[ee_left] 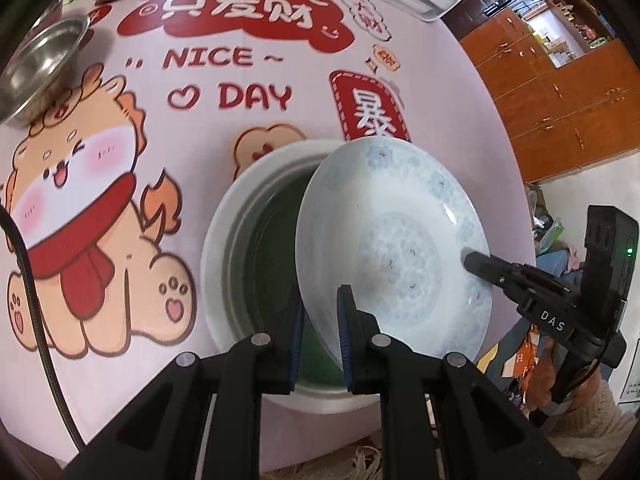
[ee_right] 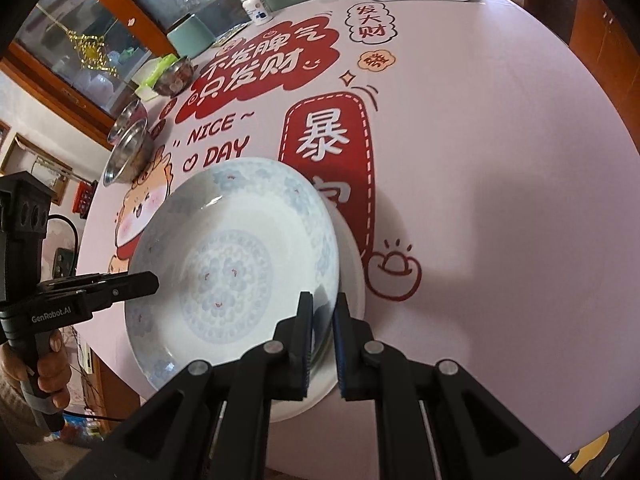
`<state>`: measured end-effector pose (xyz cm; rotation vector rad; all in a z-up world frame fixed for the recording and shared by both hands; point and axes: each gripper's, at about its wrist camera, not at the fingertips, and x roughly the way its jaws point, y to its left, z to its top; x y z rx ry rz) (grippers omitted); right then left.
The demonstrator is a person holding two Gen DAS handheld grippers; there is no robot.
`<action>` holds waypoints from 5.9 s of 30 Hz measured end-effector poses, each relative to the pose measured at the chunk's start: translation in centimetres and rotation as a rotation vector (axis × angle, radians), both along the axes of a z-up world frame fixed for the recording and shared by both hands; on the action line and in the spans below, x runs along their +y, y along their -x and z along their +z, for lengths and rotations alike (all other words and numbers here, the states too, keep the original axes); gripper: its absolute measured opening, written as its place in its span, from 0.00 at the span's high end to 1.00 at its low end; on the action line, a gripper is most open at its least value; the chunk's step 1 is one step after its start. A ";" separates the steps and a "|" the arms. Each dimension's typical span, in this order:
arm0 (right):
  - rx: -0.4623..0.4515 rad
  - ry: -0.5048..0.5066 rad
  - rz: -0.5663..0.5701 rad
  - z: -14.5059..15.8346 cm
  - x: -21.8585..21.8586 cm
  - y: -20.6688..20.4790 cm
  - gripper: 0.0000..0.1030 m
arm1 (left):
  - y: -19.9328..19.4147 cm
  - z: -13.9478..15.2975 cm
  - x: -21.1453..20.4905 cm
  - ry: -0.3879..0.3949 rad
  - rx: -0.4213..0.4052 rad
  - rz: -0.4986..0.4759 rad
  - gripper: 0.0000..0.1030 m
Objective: Organize plates and bowls
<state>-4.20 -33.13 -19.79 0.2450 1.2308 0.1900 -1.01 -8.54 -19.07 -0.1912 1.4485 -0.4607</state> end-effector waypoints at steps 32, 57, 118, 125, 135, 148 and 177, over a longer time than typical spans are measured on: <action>0.038 0.085 0.034 -2.3 2.9 0.5 0.91 | 1.8 -3.1 0.7 -0.115 0.031 -0.053 0.86; 0.025 0.177 0.029 0.5 4.5 1.3 0.70 | 3.6 3.4 -0.2 -0.171 -0.216 -0.113 0.27; -0.162 0.078 0.121 10.6 24.7 -14.2 0.50 | -6.5 12.3 21.7 -0.403 -0.468 0.221 0.18; -0.114 0.077 0.076 6.6 29.5 -18.7 0.50 | -12.6 8.5 26.8 -0.396 -0.421 0.227 0.18; -0.034 0.089 0.030 1.8 31.7 -24.3 0.50 | -19.5 3.2 30.7 -0.306 -0.336 0.318 0.18; 0.093 0.063 0.074 -2.1 33.6 -27.4 0.88 | -23.2 -1.7 30.4 -0.201 -0.180 0.250 0.72; 0.018 0.066 0.117 3.8 31.2 -16.6 0.90 | -11.2 5.2 28.1 -0.165 -0.242 0.204 0.89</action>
